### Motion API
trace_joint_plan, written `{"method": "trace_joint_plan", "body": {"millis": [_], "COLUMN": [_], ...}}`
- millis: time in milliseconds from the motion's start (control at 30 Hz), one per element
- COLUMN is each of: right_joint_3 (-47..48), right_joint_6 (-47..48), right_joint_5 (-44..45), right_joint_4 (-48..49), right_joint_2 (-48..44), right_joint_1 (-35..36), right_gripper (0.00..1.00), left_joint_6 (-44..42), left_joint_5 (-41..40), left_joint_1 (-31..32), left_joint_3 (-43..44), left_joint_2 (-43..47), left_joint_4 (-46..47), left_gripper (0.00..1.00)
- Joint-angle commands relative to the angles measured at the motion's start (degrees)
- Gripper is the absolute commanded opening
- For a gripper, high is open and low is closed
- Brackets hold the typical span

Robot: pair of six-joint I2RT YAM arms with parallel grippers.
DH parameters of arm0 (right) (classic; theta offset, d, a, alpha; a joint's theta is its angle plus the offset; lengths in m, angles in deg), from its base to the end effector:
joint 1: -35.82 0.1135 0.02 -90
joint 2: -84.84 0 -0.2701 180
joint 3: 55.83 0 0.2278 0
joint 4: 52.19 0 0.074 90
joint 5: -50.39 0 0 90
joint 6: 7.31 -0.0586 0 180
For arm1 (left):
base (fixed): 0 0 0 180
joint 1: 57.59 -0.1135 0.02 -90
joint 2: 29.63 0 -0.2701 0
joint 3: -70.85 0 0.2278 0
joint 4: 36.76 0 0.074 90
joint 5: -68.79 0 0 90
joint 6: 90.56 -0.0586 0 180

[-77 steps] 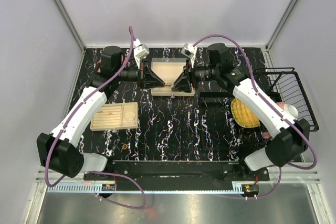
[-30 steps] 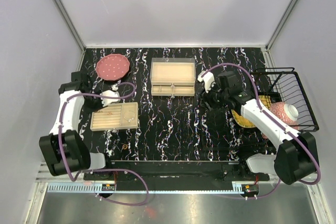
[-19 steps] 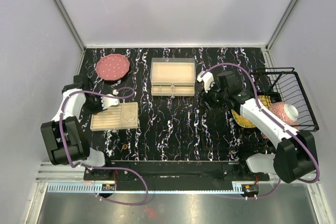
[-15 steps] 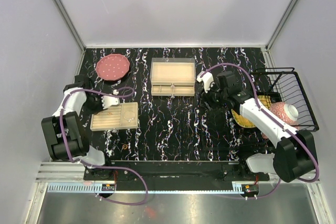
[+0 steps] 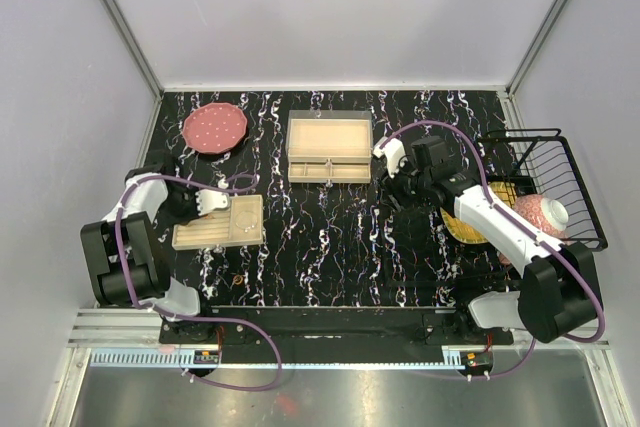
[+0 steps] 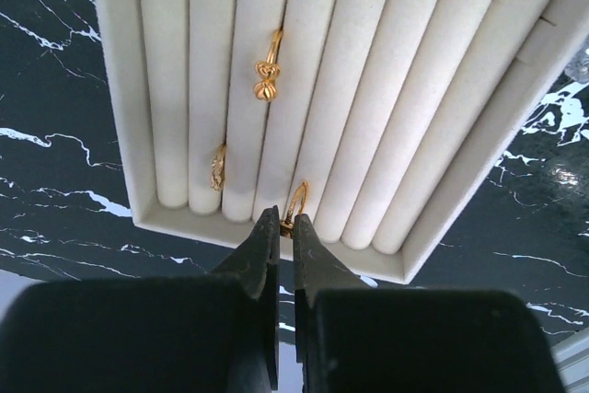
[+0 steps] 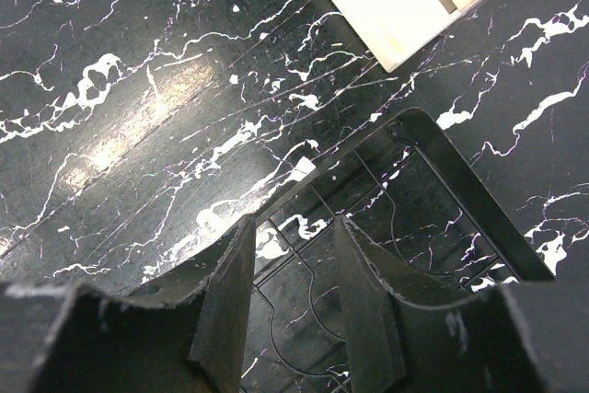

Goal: Organize the mixed jewelry

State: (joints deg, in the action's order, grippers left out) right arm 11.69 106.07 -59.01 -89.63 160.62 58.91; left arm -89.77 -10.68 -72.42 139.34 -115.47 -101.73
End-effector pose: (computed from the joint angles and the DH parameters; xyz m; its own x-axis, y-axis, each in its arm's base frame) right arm 0.2402 0.1235 0.2501 -0.3728 -0.5658 -0.7354 -0.7967 0.6015 -0.0589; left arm 0.2303 0.0499 0.1845 -0.2412 0.9531 -0.1829 0.9548 0.2668 0.1311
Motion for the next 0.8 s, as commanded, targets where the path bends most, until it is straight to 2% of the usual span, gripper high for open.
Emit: {"method": "trace_joint_plan", "body": {"millis": [0,767], "right_joint_3": [0.2,0.3], "right_joint_6": [0.7,1.0], "right_joint_5": [-0.9,-1.6], "right_joint_4": [1.3,0.3], "right_joint_2": [0.1,1.1], "right_joint_1": [-0.3,-0.2], "right_gripper": [0.45,0.46], "left_joint_6": [-2.0,-3.4], "left_joint_5": [-0.1,1.1], "left_joint_1": [0.1,0.2], "left_joint_3": [-1.5,-2.1], "left_joint_2": [2.4,6.2], "left_joint_4": [1.0,1.8], "left_gripper": [0.0,0.0]}}
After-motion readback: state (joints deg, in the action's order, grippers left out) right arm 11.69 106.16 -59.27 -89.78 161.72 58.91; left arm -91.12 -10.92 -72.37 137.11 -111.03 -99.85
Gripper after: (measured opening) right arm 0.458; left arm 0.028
